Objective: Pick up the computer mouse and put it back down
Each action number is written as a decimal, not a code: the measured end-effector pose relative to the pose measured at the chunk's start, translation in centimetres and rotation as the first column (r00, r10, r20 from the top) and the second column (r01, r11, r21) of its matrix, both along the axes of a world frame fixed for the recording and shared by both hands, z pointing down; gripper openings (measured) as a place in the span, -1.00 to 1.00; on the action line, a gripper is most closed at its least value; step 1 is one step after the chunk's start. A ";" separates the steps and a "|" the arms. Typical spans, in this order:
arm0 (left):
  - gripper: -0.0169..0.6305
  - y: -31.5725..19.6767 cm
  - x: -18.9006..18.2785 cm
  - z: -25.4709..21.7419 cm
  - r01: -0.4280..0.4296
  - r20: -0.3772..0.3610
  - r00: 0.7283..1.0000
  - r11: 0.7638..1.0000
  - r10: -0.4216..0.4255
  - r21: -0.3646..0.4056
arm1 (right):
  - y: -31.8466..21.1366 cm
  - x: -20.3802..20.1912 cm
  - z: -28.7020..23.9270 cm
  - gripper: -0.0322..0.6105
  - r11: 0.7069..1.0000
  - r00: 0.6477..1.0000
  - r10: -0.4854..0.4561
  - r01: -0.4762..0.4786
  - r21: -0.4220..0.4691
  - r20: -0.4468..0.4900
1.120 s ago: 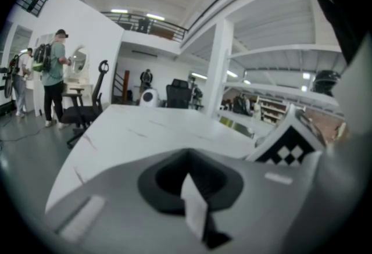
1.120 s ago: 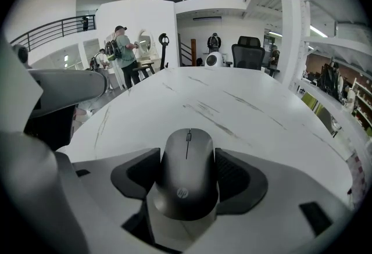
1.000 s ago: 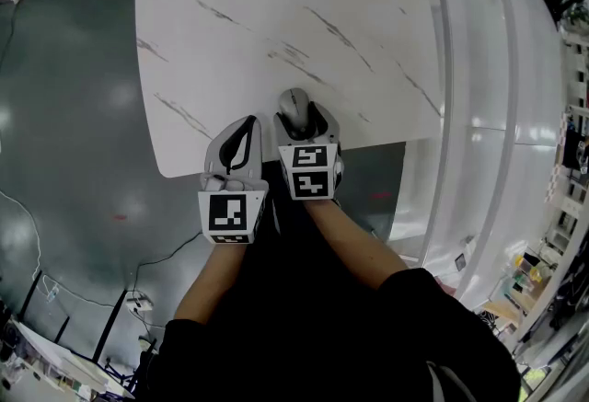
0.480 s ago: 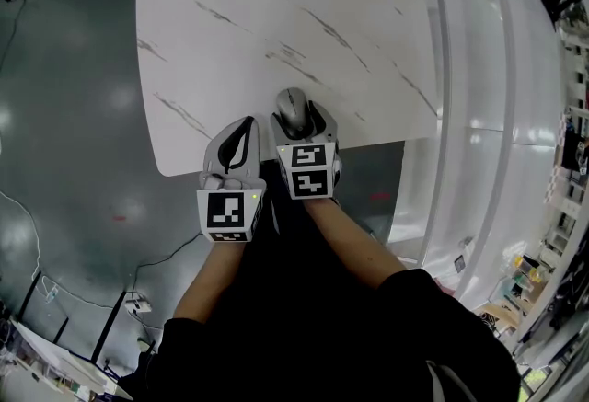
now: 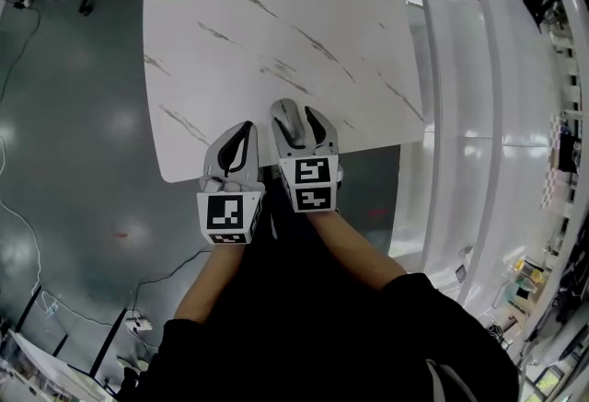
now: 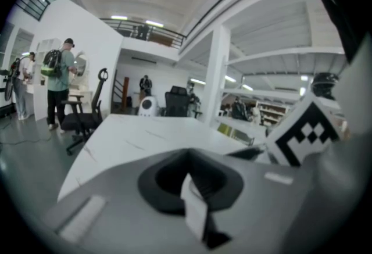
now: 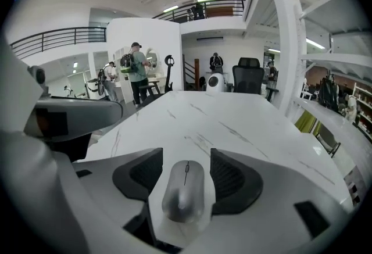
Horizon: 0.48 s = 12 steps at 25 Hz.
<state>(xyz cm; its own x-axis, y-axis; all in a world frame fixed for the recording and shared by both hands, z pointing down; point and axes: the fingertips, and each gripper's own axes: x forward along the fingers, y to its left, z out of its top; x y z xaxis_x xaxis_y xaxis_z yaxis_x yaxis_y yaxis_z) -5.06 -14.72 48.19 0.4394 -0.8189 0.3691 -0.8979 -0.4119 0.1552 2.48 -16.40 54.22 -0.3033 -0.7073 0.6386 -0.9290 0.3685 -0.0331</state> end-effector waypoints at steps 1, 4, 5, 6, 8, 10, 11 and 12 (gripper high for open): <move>-0.92 -0.2 0.1 -0.5 0.001 0.000 1.000 1.000 -0.001 0.013 | -0.2 0.1 -1.0 -0.09 0.999 1.000 -0.001 0.001 0.032 0.001; -0.92 -0.5 0.2 -2.1 0.000 0.001 1.000 0.999 0.000 0.051 | -0.6 0.5 -4.2 -0.48 0.993 1.000 0.009 -0.009 0.118 0.000; -0.92 -0.7 0.3 -2.7 -0.004 0.000 1.000 0.998 0.004 0.069 | -0.7 0.6 -5.2 -0.52 0.990 1.000 0.009 -0.010 0.143 0.004; -0.92 -0.8 0.3 -3.2 -0.007 -0.002 1.000 0.996 0.007 0.085 | -0.9 0.7 -6.1 -0.58 0.986 1.000 0.009 -0.010 0.167 0.006; -0.92 -0.9 0.3 -4.4 -0.009 -0.007 1.000 0.994 0.010 0.109 | -0.9 0.9 -7.9 -0.72 0.977 1.000 0.009 -0.011 0.212 0.007; -0.92 -0.5 0.3 -5.6 -0.010 -0.011 1.000 0.992 0.011 0.128 | -0.6 1.2 -9.6 -0.77 0.969 1.000 0.008 -0.010 0.248 0.010; -0.92 -0.3 0.3 -6.3 -0.010 -0.011 1.000 0.990 0.012 0.140 | -0.4 1.3 -10.5 -0.79 0.964 1.000 0.007 -0.010 0.266 0.012; -0.92 -0.1 0.4 -6.9 -0.011 -0.010 1.000 0.988 0.012 0.154 | -0.2 1.5 -11.3 -0.80 0.959 1.000 0.006 -0.010 0.285 0.013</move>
